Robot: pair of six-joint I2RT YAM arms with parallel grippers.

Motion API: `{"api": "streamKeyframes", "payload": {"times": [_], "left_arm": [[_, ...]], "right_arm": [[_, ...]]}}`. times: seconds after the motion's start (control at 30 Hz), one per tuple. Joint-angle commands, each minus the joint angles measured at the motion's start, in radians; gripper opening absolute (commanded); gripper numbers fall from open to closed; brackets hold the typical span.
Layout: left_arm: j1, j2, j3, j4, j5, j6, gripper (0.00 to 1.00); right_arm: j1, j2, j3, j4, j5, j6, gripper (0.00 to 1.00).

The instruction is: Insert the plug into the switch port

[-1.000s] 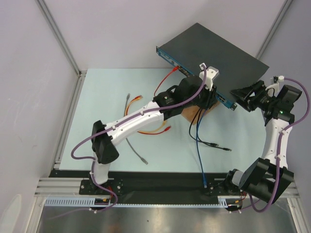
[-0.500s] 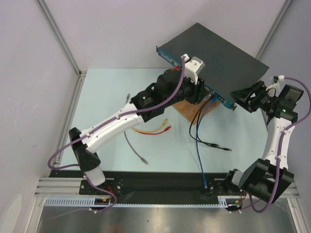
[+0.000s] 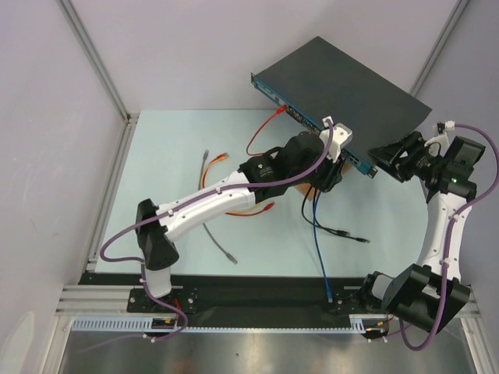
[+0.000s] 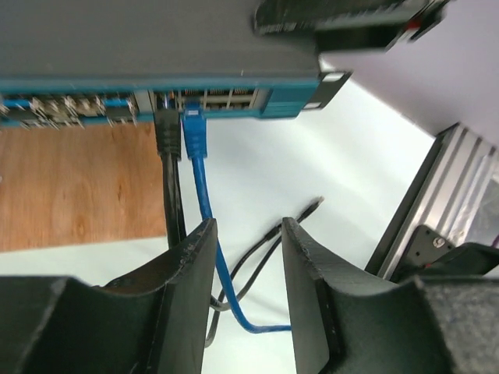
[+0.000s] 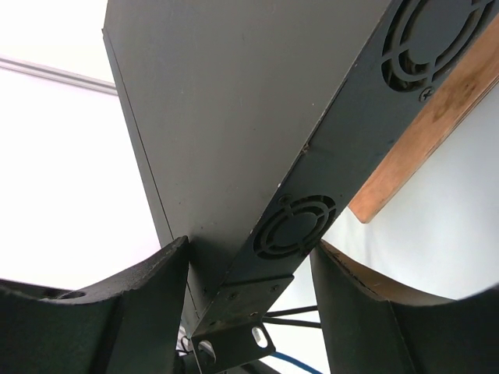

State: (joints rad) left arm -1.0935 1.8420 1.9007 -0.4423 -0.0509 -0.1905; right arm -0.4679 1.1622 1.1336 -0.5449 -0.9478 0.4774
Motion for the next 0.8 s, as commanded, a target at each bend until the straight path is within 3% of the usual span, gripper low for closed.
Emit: {"api": "streamKeyframes", "payload": {"times": [0.0, 0.43, 0.77], "left_arm": [[-0.006, 0.016, 0.06, -0.027, -0.026, 0.0, 0.44], [-0.003, 0.019, 0.112, -0.047, -0.095, 0.022, 0.43], [0.0, 0.051, 0.121, -0.079, -0.083, 0.017, 0.43]], "right_arm": [[0.069, -0.032, -0.017, -0.079, -0.089, -0.08, 0.64], [0.043, -0.027, -0.014, -0.109, -0.123, -0.105, 0.76], [0.054, -0.029, -0.031, -0.081, -0.172, -0.068, 0.72]]}}
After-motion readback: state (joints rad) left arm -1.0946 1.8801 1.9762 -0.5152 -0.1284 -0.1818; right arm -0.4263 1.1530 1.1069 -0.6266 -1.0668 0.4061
